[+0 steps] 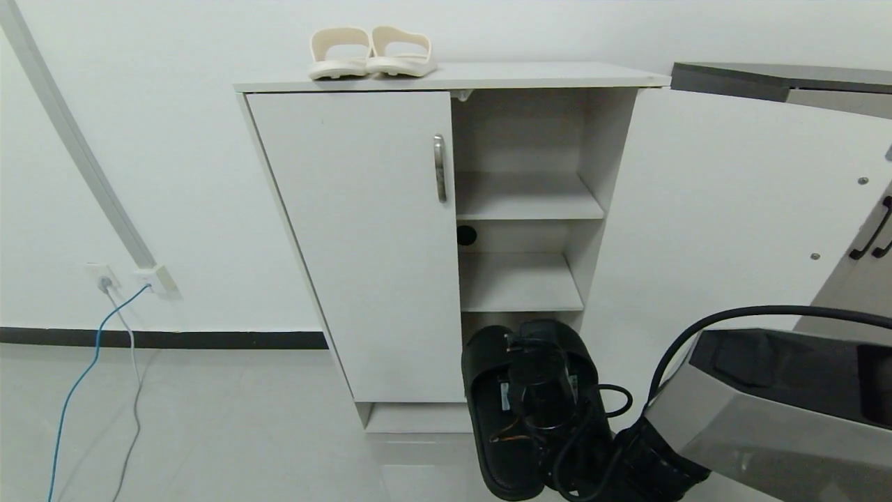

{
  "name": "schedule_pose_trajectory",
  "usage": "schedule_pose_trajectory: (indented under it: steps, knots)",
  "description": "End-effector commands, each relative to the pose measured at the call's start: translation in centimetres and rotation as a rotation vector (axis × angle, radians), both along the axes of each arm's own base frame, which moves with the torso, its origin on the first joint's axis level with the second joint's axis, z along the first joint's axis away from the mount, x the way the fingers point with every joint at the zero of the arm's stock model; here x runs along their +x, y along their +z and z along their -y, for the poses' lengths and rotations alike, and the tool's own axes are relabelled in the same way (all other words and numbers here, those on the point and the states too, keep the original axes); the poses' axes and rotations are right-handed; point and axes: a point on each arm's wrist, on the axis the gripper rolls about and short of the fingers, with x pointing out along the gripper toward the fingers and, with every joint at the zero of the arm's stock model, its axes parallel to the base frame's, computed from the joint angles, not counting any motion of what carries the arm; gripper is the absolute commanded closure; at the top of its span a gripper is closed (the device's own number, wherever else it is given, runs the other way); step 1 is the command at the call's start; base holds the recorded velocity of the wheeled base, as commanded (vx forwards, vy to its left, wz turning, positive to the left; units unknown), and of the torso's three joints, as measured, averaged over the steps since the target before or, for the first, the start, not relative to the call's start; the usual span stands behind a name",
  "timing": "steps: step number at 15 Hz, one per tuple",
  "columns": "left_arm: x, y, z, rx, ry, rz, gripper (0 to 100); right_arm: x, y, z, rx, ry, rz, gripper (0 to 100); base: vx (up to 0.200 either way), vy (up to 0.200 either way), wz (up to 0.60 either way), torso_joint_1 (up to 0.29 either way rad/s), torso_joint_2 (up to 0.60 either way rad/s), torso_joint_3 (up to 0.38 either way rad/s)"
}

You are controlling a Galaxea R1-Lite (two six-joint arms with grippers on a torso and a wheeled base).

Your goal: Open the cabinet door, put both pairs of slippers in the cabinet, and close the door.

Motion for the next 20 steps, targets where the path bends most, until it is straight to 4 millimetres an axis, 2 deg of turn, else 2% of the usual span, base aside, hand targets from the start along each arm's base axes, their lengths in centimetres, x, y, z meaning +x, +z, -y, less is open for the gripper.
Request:
schedule_pose_trajectory:
  steps: [1, 8, 12, 14, 20]
  knots:
    - [0.0, 0.0, 0.0, -0.003, 0.003, -0.003, 100, 0.1, -0.1, 0.0, 0.0, -0.004, 0.001, 100, 0.0, 0.0, 0.0, 0.0, 0.0, 0.0]
    - [0.0, 0.0, 0.0, -0.003, 0.006, -0.003, 100, 1.6, -0.7, -1.2, 0.007, 0.004, 0.017, 100, 0.0, 0.0, 0.0, 0.0, 0.0, 0.0]
    - [0.0, 0.0, 0.0, -0.003, 0.002, -0.003, 100, 4.8, -1.8, -1.1, 0.016, -0.048, 0.043, 100, 0.0, 0.0, 0.0, 0.0, 0.0, 0.0]
    - [0.0, 0.0, 0.0, -0.003, 0.002, -0.003, 100, 5.5, -2.3, -1.4, 0.02, -0.053, 0.049, 100, 0.0, 0.0, 0.0, 0.0, 0.0, 0.0]
    - [0.0, 0.0, 0.0, -0.002, 0.002, -0.003, 100, 6.4, -2.9, -1.9, 0.002, -0.05, 0.083, 100, 0.0, 0.0, 0.0, 0.0, 0.0, 0.0]
